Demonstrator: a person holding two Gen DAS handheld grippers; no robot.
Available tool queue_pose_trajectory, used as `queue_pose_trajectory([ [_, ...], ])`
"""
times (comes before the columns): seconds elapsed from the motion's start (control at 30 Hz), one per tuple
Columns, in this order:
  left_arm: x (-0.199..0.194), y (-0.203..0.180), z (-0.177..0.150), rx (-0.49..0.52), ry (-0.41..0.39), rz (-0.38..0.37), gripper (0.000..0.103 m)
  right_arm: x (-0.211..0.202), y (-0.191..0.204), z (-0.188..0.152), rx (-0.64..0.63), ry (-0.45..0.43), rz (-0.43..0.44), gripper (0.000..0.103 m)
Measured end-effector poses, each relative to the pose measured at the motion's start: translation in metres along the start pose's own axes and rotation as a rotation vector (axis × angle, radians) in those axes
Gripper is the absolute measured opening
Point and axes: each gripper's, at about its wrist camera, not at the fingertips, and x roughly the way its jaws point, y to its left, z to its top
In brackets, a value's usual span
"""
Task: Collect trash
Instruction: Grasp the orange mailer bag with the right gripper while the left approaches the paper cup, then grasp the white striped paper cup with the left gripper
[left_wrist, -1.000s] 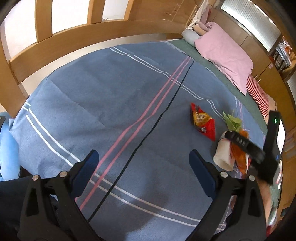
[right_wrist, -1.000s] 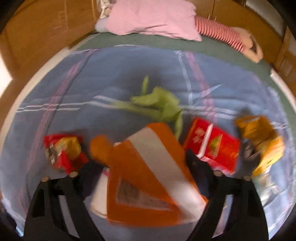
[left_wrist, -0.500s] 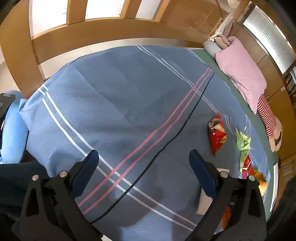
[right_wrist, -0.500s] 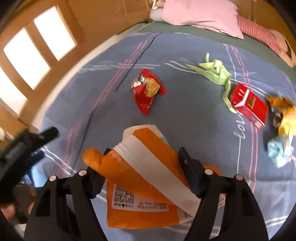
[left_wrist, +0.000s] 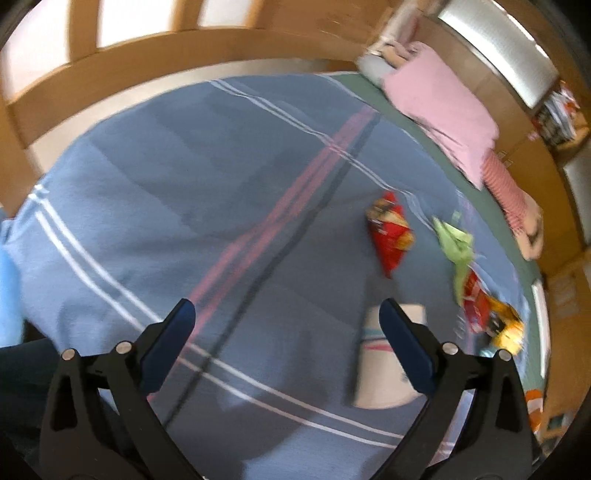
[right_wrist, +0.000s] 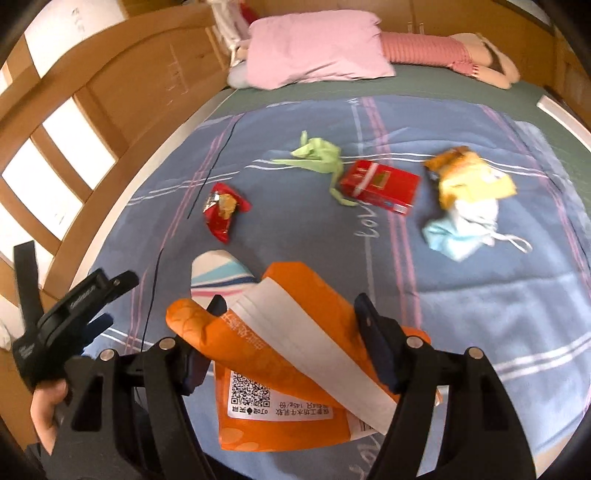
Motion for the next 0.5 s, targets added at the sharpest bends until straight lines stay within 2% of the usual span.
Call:
queue_pose_trajectory([
  [0.17,0.002,-0.015,-0.004,0.054,0.011,-0.049,0.099,-0.025,-0.005,-0.020,0.022,-0.052,-0.033,0.070],
  [0.23,0.000,-0.013,-0.001,0.044,0.005,-0.052,0.099,-0.041,-0.005,-0.028,0.024,-0.093,-0.042,0.070],
  [0.4,0.009,0.022,0.007,-0.178,0.048,-0.124,0.099,-0.072,-0.006,-0.041,0.035,-0.174,-0.055,0.070],
  [0.5,0.016,0.030,0.006,-0.245,0.082,-0.156,0.099,-0.084,-0.011,-0.046,0.072,-0.195,-0.039,0.070],
])
